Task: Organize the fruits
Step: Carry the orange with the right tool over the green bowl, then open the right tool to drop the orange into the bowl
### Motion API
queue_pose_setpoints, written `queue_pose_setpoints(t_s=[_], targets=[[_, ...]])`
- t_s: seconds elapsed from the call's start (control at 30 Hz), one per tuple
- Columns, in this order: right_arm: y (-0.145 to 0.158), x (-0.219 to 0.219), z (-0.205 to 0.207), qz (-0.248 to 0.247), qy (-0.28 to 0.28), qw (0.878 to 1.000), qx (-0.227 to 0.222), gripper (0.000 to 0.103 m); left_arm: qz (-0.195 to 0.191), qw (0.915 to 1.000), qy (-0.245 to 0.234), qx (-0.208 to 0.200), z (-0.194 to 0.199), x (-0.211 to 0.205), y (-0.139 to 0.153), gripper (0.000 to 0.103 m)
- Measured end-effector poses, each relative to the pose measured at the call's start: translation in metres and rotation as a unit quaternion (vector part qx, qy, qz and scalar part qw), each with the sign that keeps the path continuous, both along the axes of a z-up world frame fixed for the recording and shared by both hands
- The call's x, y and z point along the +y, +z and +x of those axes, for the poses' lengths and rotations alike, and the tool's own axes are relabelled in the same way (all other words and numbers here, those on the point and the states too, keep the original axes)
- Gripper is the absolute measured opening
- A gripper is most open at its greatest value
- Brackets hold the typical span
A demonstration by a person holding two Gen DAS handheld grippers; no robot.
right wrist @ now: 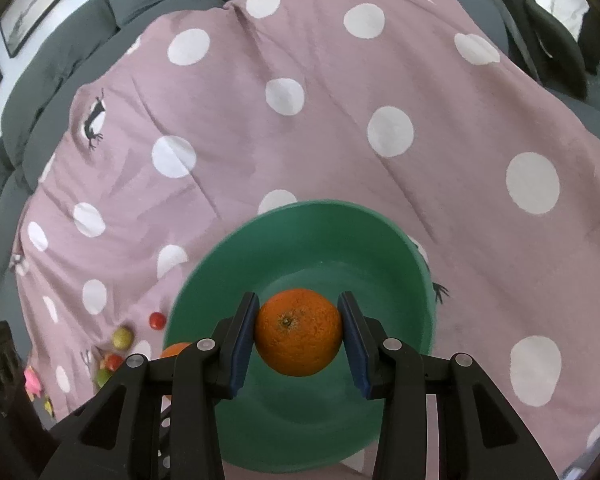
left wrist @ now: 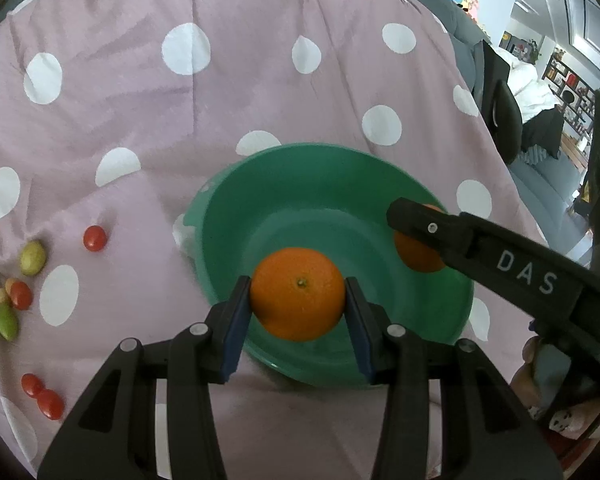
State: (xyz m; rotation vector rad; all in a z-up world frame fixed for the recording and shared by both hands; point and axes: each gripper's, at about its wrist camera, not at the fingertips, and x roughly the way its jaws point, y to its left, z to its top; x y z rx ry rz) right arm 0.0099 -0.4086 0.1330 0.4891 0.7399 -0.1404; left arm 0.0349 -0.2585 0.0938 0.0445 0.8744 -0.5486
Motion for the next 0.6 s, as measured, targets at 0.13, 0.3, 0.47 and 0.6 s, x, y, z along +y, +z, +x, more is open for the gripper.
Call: queue_pose_setpoints(t_s=[0.13,0.3,0.47,0.6], targets=[[-0.001,0.000,0.002,-0.002,0.000,1.000,0.005,0.043,0.004,1.0000,-0.002,0.001,0.000,-0.004,-0.002,0.045],[-0.003,0.001,0.003,-0.008,-0.001,1.000,0.014,0.043,0.007,1.0000,-0.005,0.002,-0.001,-0.008,-0.003,0.045],[-0.004,0.000,0.005,-0.012,-0.004,1.000,0.020,0.043,0.007,0.9999,-0.009,0.005,-0.001,-0.010,-0.005,0.045],[-0.005,0.002,0.006,-0.014,-0.009,1.000,0.025,0.043,0.007,0.9999,-0.009,0.007,-0.001,-0.012,-0.005,0.046]])
